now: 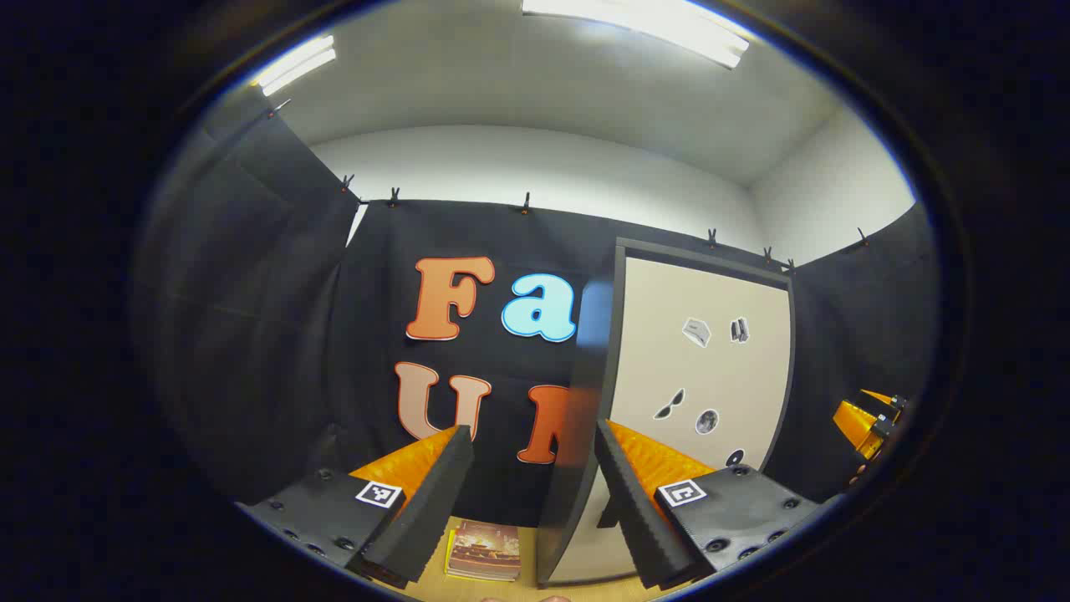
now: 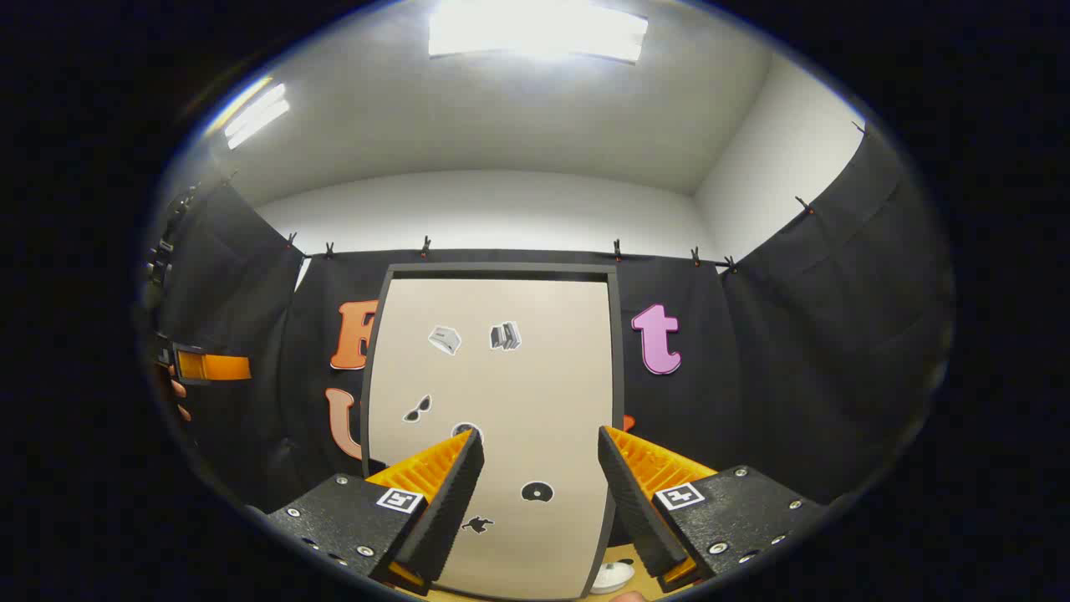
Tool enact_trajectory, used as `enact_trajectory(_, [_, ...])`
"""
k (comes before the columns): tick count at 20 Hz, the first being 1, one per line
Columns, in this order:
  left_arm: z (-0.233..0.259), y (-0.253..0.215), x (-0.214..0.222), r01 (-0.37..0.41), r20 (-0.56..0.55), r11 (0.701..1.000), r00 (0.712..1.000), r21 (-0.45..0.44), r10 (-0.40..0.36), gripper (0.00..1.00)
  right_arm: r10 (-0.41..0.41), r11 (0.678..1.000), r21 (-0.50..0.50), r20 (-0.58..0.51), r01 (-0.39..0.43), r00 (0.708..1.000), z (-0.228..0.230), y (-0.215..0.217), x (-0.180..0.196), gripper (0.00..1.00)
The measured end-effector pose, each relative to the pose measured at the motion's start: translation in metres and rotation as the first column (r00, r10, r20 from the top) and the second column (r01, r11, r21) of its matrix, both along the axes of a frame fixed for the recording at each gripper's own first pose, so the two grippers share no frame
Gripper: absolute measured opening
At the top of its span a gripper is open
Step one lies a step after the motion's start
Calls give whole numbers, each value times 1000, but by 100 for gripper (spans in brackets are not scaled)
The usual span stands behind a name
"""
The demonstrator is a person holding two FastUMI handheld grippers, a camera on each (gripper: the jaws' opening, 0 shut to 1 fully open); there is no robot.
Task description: Open the cabinet door with the right hand, grasp the bottle in the cabinet with the left hand and place it on the coaster, then close the cabinet door with the right hand.
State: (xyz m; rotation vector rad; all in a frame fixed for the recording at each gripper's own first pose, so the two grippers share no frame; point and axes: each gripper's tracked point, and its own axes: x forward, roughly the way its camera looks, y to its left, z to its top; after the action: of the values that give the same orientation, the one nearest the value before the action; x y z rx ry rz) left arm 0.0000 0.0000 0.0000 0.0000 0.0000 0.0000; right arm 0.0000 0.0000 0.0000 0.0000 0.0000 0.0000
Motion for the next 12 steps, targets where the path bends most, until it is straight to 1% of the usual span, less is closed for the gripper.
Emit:
enact_trajectory(1, [8, 7, -1, -14, 11, 1000, 1000, 23, 14, 91, -2, 1000, -4, -19, 2, 1000, -3, 2, 4, 86])
enact_trajectory(2, [14, 13, -2, -30, 20, 998, 999, 47, 29, 100, 6, 1000, -5, -31, -6, 1000, -5, 6, 6, 86])
enact_trajectory(3, [19, 13, -2, -32, 27, 997, 999, 65, 31, 100, 9, 1000, -5, -38, -9, 999, -6, 8, 8, 86])
enact_trajectory(5, [29, 9, -2, -16, 31, 997, 999, 74, 14, 95, 6, 1000, 0, -40, -6, 999, -2, 5, 9, 86])
enact_trajectory(6, [32, 10, -3, -12, 25, 997, 1000, 80, 10, 99, 1, 1000, -9, -31, -1, 1000, 1, 3, 10, 86])
enact_trajectory(8, [44, 19, -1, -35, 35, 993, 999, 116, 31, 99, -24, 999, -41, -4, 24, 1000, 9, -6, 12, 86])
enact_trajectory(10, [52, 25, 2, -53, 41, 990, 998, 134, 47, 91, -46, 997, -60, -2, 46, 999, 10, -9, 10, 86])
enact_trajectory(11, [52, 22, 3, -42, 33, 991, 999, 126, 39, 99, -34, 997, -63, -6, 33, 999, 9, -7, 9, 86])
enact_trajectory(12, [53, 19, 1, -31, 40, 993, 999, 115, 27, 97, -18, 998, -62, -8, 18, 1000, 9, -2, 9, 85])
